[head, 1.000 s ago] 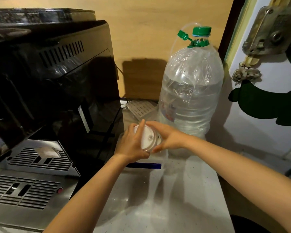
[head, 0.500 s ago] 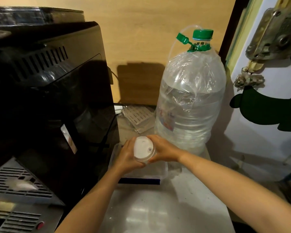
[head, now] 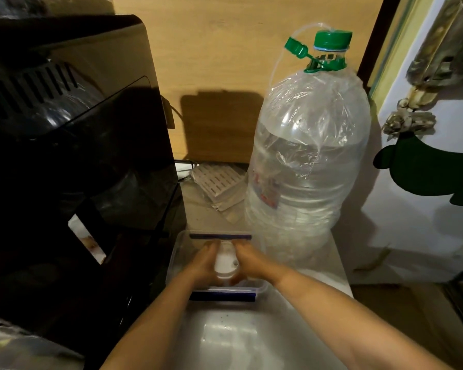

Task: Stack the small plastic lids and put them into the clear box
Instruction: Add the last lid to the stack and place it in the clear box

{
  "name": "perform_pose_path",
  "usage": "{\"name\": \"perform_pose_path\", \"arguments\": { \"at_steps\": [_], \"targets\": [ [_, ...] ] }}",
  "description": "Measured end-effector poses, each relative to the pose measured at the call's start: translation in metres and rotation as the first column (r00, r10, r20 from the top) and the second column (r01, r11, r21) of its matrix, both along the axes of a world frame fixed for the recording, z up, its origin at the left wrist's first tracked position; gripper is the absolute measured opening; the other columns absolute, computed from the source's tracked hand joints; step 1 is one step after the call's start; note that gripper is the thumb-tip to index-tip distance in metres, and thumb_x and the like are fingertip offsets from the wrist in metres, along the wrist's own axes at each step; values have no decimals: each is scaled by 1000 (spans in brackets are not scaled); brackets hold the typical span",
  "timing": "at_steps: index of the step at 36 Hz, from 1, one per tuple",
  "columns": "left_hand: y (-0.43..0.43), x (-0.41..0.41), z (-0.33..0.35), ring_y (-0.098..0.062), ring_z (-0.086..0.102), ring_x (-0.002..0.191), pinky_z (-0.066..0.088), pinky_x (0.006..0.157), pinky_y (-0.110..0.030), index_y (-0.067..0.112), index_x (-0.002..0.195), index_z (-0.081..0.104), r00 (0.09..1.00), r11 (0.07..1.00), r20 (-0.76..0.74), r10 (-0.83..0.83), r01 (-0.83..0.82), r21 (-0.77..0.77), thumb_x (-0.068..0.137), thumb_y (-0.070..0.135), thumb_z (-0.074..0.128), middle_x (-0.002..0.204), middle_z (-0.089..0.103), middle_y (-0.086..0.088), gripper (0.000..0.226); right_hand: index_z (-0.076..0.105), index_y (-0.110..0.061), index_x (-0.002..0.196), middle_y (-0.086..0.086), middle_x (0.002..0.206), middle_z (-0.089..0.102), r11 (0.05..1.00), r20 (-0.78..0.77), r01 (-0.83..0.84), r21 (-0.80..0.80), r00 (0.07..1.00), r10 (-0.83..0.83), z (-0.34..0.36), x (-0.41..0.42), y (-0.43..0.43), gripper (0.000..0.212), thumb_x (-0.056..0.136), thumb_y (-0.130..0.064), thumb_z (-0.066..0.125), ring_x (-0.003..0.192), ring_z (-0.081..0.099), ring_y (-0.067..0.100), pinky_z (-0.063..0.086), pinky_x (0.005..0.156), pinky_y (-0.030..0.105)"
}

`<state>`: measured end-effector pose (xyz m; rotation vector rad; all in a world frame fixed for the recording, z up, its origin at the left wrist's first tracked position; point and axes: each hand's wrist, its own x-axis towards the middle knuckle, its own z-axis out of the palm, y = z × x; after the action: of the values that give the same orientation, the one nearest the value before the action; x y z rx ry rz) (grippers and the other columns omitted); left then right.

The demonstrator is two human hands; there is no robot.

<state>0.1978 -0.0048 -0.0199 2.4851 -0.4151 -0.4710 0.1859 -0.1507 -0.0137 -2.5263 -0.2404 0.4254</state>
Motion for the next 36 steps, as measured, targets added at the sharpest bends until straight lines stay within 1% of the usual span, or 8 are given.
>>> {"name": "perform_pose_path", "arguments": {
  "at_steps": [4, 7, 15, 20, 24, 28, 34, 36],
  "targets": [
    [-4, 3, -2, -27, 44, 122, 42, 100, -45, 18, 137, 24, 999, 1000, -34, 5, -5, 21, 65, 35, 77, 140, 38, -11, 91, 27, -3, 139, 17, 142, 37, 994, -37, -24, -105, 999, 20, -3, 5, 3, 101, 59, -22, 86, 120, 50, 28, 45, 99, 32],
    [-5, 5, -4, -29, 42, 122, 42, 101, -46, 19, 139, 19, 995, 999, -97, 30, -27, 39, 76, 29, 70, 141, 35, -12, 82, 26, -2, 140, 18, 143, 35, 987, -61, -30, -157, 998, 21, -1, 8, 4, 99, 63, -22, 84, 124, 46, 29, 42, 100, 32],
    [-4, 8, -9, -30, 35, 130, 37, 106, -43, 20, 143, 9, 997, 979, -21, -76, 78, 188, 63, 40, 78, 150, 23, -10, 107, 20, 1, 141, 19, 142, 32, 962, -94, -66, -263, 995, 43, 8, 7, 0, 100, 65, -21, 83, 125, 43, 31, 40, 100, 32],
    [-10, 5, -3, -30, 45, 121, 43, 96, -40, 20, 138, 16, 991, 960, 15, -135, 128, 249, 68, 41, 74, 144, 33, -8, 94, 28, 0, 137, 19, 139, 37, 941, -132, -106, -321, 989, 66, 11, 5, -1, 91, 66, -19, 82, 120, 48, 32, 44, 98, 34],
    [-13, 2, 0, -31, 48, 117, 45, 95, -40, 17, 137, 18, 982, 938, 28, -187, 170, 301, 72, 36, 71, 141, 36, -10, 86, 23, 4, 139, 23, 140, 37, 915, -155, -145, -376, 984, 93, 9, 5, 0, 90, 70, -15, 79, 117, 51, 36, 46, 95, 37],
    [-14, 1, -1, -31, 48, 117, 43, 97, -41, 13, 139, 12, 971, 912, 50, -232, 199, 358, 76, 30, 68, 142, 32, -14, 86, 19, 7, 140, 27, 143, 31, 897, -151, -181, -403, 980, 130, 10, 3, 1, 81, 78, -10, 70, 120, 50, 38, 43, 97, 36],
    [-15, 1, -3, -32, 45, 120, 41, 99, -41, 12, 138, 12, 974, 900, 37, -225, 193, 391, 74, 30, 70, 140, 34, -15, 88, 28, 8, 135, 27, 137, 38, 883, -114, -159, -442, 986, 121, 10, 2, 2, 52, 91, -7, 51, 116, 52, 40, 43, 94, 41],
    [-15, 1, -2, -32, 45, 120, 41, 99, -41, 13, 139, 12, 975, 897, 24, -221, 193, 397, 74, 29, 70, 140, 34, -16, 88, 29, 7, 134, 26, 135, 39, 874, -105, -159, -459, 987, 125, 9, 2, 3, 51, 90, -6, 51, 116, 53, 39, 44, 93, 42]
  ]
}}
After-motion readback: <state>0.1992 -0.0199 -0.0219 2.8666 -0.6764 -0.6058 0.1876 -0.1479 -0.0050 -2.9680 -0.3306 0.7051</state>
